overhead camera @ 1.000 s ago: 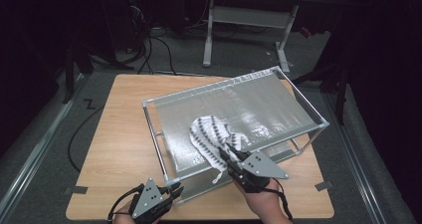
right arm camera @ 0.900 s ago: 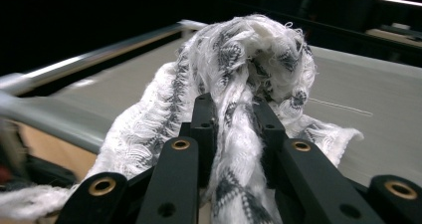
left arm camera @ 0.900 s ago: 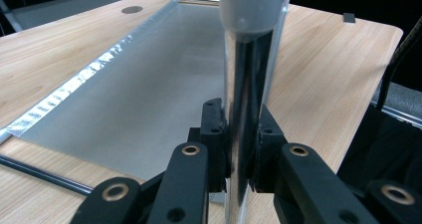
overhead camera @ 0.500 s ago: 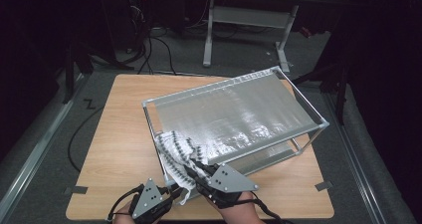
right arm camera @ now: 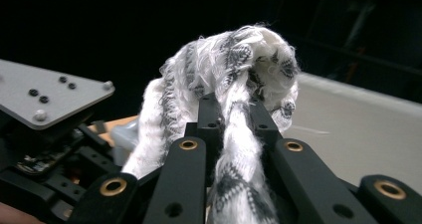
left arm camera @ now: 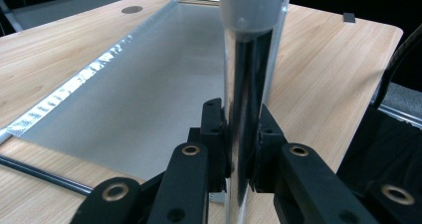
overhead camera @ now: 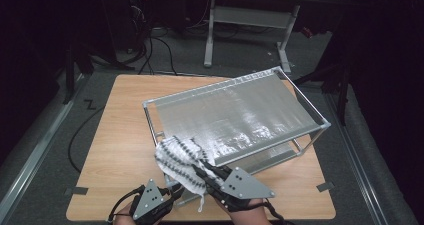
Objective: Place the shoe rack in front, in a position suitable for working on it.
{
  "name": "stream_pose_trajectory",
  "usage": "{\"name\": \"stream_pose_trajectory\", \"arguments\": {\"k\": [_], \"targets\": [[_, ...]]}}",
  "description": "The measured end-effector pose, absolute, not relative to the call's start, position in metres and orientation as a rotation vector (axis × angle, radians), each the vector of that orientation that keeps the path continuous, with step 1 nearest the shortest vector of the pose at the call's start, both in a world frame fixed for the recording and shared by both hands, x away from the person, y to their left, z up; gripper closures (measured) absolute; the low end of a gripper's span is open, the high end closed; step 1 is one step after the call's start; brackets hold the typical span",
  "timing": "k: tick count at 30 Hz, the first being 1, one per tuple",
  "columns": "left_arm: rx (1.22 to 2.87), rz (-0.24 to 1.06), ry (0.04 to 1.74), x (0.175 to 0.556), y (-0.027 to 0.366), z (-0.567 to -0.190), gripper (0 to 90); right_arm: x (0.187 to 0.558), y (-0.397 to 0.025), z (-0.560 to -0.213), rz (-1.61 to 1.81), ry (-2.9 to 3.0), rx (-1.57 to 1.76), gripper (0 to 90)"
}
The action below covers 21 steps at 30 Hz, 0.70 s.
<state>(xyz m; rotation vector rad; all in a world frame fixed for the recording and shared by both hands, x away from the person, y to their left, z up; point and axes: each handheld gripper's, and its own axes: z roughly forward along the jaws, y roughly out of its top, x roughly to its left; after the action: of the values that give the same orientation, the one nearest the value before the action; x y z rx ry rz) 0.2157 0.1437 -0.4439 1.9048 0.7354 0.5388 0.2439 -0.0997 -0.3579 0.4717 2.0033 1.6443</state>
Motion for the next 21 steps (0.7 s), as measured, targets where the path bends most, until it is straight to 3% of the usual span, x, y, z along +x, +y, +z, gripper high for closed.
{"name": "stream_pose_trajectory", "arguments": {"k": [5, 12, 21], "targets": [[1.902, 0.538, 0.736, 0.217, 0.144, -0.444, 79.9, 0.243, -0.146, -0.354, 1.579, 1.950, 0.527, 80.8], [1.896, 0.541, 0.752, 0.219, 0.145, -0.444, 80.0, 0.250, -0.217, -0.387, 1.408, 1.994, 0.692, 81.2], [1.898, 0.546, 0.755, 0.224, 0.146, -0.444, 79.9, 0.285, -0.220, -0.442, 1.171, 2.141, 0.829, 81.1]]}}
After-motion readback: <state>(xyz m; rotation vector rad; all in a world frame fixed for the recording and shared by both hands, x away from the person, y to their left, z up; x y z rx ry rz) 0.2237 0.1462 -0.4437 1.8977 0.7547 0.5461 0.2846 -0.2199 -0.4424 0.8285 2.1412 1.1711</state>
